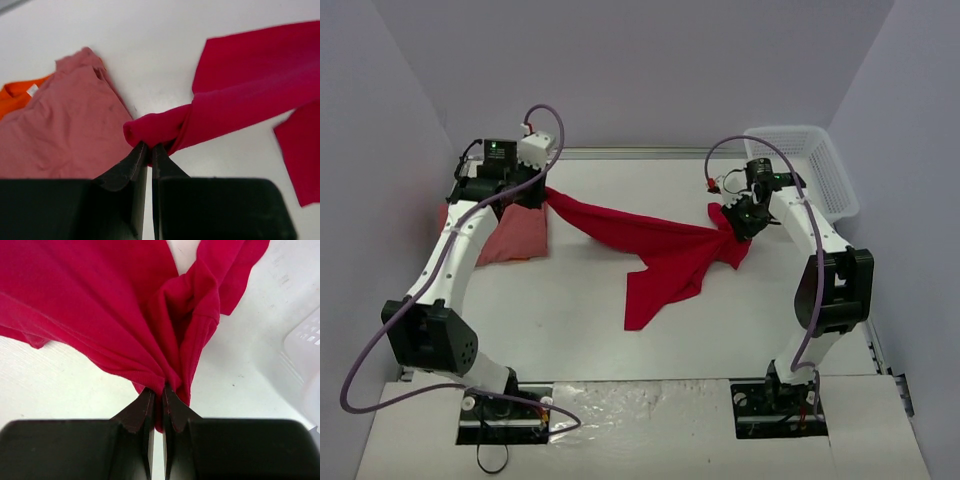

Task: Fold and stack the t-shirts
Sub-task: Flatten out the tshirt

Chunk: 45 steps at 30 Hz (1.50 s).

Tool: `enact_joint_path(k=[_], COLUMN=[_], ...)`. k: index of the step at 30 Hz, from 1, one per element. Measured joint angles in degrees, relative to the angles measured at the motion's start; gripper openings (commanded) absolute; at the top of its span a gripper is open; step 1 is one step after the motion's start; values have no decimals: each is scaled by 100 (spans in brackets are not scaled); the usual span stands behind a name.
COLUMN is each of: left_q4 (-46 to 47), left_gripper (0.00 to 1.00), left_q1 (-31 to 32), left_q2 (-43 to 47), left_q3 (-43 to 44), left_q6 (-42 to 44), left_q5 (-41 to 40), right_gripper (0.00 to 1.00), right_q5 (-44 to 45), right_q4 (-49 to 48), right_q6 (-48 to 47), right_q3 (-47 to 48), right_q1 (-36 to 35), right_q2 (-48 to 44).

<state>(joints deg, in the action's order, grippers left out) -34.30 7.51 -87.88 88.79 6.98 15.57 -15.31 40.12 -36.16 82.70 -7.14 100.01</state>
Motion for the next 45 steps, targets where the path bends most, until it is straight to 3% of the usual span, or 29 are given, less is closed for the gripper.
enact_joint_path(k=[10,18,20,22,25,28,33,38,45], left_q4=[-1204,-2570,-2774,-2907,-3093,-3209,-3327,-2835,-2708], left_gripper=[2,3,13,40,62,69,68,67,60], left_q1=[199,1012,1340,1644,2076,2299,2070,1073,323], left_q2=[789,769,708,577,249,-59,-181,-487,-2874], left_q3=[-1488,-1615,-1615,-1615,-1615,-1613,-1196,-234,1408], left_q6=[660,1888,2098,2286,2472,2618,2732,2662,2494], left_q5=[933,1923,2083,2210,2297,2330,2299,2461,3375], right_gripper=[0,0,0,0,0,0,0,0,0], right_q5=[-155,-151,-151,-151,-149,-146,-144,-149,-149], right_q4=[101,177,179,181,190,199,199,212,221], right_q6=[-164,-258,-273,-275,-275,-273,-273,-251,-179], right_q3=[103,111,111,111,111,111,111,190,225], right_q1=[142,142,142,140,138,131,125,92,-9], right_q2=[671,931,968,1001,1040,1045,1062,1252,1453])
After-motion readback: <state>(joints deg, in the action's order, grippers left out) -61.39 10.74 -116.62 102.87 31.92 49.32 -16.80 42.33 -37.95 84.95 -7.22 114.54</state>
